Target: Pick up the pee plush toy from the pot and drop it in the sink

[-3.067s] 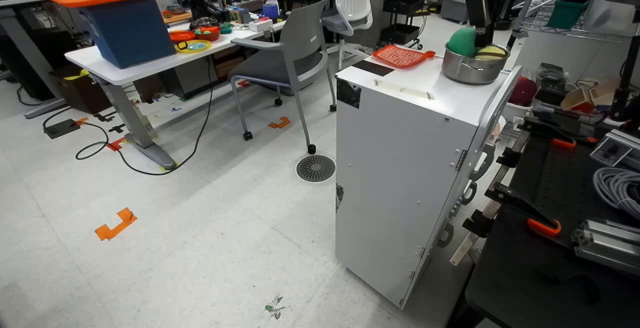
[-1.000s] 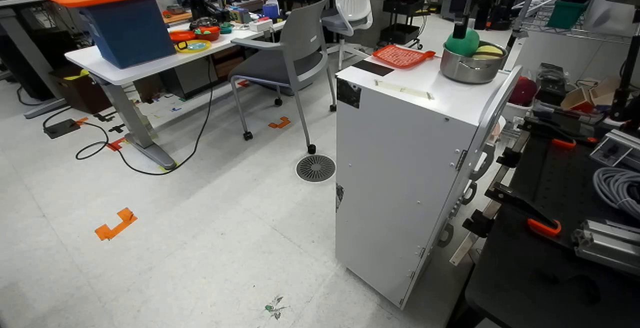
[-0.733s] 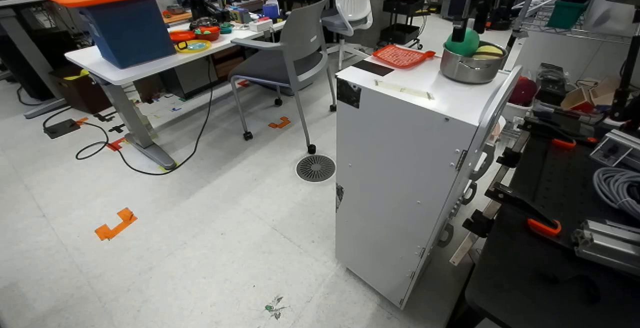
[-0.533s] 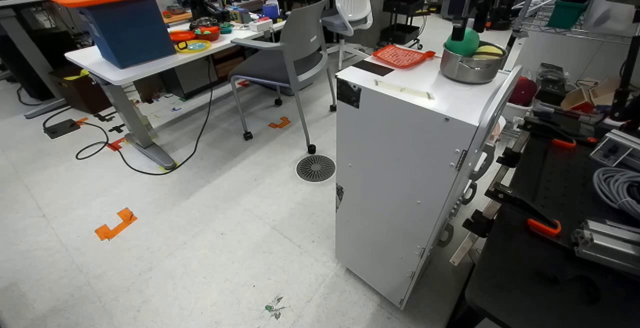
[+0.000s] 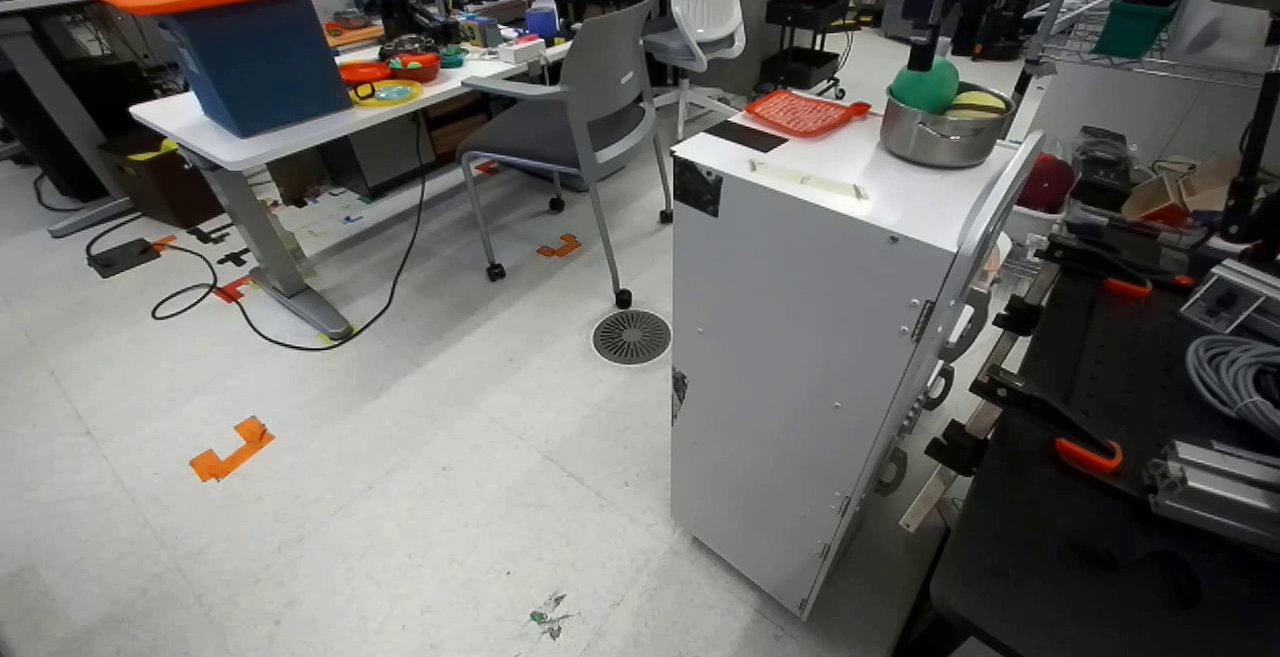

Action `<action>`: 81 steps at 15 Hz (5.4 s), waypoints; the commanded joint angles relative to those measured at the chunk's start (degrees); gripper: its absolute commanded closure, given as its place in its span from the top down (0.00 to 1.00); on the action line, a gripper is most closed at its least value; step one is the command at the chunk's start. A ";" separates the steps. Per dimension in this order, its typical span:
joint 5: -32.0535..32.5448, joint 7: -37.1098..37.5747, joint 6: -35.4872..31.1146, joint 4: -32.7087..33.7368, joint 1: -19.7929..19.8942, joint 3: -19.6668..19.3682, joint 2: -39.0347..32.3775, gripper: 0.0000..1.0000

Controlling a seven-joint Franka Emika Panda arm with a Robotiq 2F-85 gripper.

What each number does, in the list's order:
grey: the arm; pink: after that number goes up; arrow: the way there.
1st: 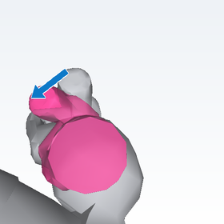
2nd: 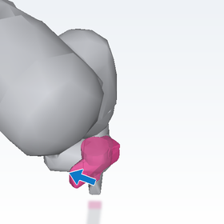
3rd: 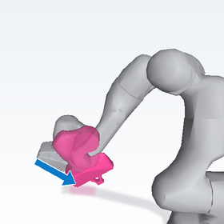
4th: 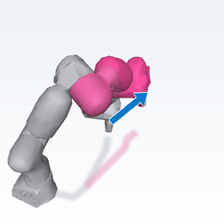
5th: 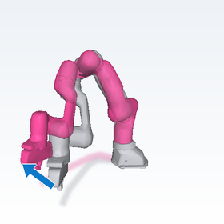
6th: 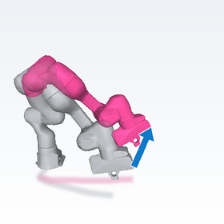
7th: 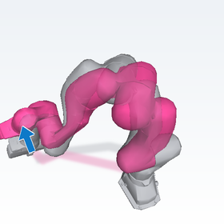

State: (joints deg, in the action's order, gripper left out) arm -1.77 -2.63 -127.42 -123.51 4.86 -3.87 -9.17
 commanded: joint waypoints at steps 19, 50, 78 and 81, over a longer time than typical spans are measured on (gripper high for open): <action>-3.21 -4.32 -1.20 -0.19 -1.01 2.21 -0.52 0.02; 7.02 15.99 1.71 -3.41 4.92 -5.66 6.71 0.04; 1.52 20.78 0.20 2.12 5.15 -6.81 5.02 1.00; 2.00 20.85 -0.19 1.64 4.83 -6.65 5.40 1.00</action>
State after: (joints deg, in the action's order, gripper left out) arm 0.52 18.75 -127.42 -121.34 10.03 -10.71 -4.84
